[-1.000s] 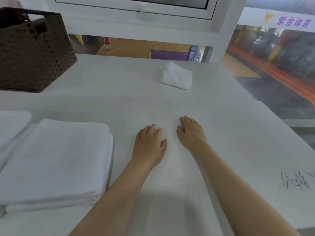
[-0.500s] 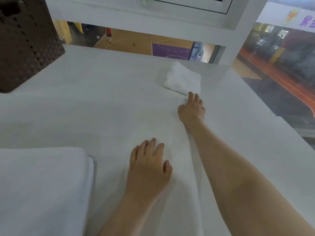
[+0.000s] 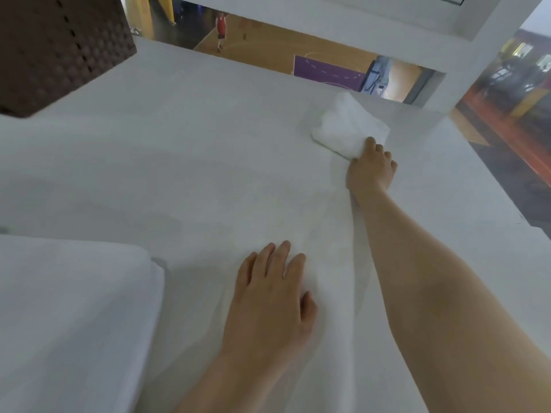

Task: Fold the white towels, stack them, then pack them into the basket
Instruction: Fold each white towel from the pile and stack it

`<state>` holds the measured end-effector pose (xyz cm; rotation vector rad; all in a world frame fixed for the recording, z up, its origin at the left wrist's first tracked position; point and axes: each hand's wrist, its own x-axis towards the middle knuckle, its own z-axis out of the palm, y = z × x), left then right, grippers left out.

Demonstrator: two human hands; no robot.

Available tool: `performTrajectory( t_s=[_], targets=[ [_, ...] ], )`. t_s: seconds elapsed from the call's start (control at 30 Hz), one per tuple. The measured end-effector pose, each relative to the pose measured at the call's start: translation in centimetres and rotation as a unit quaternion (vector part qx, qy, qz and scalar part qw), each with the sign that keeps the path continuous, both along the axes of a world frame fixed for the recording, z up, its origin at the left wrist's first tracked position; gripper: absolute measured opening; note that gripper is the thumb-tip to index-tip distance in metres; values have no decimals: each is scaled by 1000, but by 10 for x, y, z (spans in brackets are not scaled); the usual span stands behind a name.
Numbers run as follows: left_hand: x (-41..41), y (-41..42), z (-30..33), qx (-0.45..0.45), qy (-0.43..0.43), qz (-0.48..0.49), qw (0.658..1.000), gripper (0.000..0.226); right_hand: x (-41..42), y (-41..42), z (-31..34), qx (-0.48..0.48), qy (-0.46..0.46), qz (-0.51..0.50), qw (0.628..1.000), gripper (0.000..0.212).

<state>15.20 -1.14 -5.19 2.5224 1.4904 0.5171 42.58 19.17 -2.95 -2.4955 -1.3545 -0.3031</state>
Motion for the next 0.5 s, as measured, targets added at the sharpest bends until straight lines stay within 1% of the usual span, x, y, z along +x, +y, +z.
performTrajectory(
  t_s=[0.1, 0.2, 0.3, 0.37, 0.5],
  targets=[
    [0, 0, -1, 9, -7, 7, 1000, 51, 2, -1, 4, -12, -24, 16, 1000, 42],
    [0, 1, -2, 11, -11, 8, 1000, 51, 2, -10, 10, -10, 9, 27, 1000, 43],
    [0, 1, -1, 5, -17, 6, 1000, 52, -3, -29, 15, -8, 6, 33, 999, 36],
    [-1, 1, -1, 5, -22, 6, 1000, 53, -9, -50, 12, 13, 20, 45, 999, 36],
    [-1, 1, 0, 2, -39, 8, 999, 56, -22, -106, 2, 85, 37, 87, 992, 40]
  ],
)
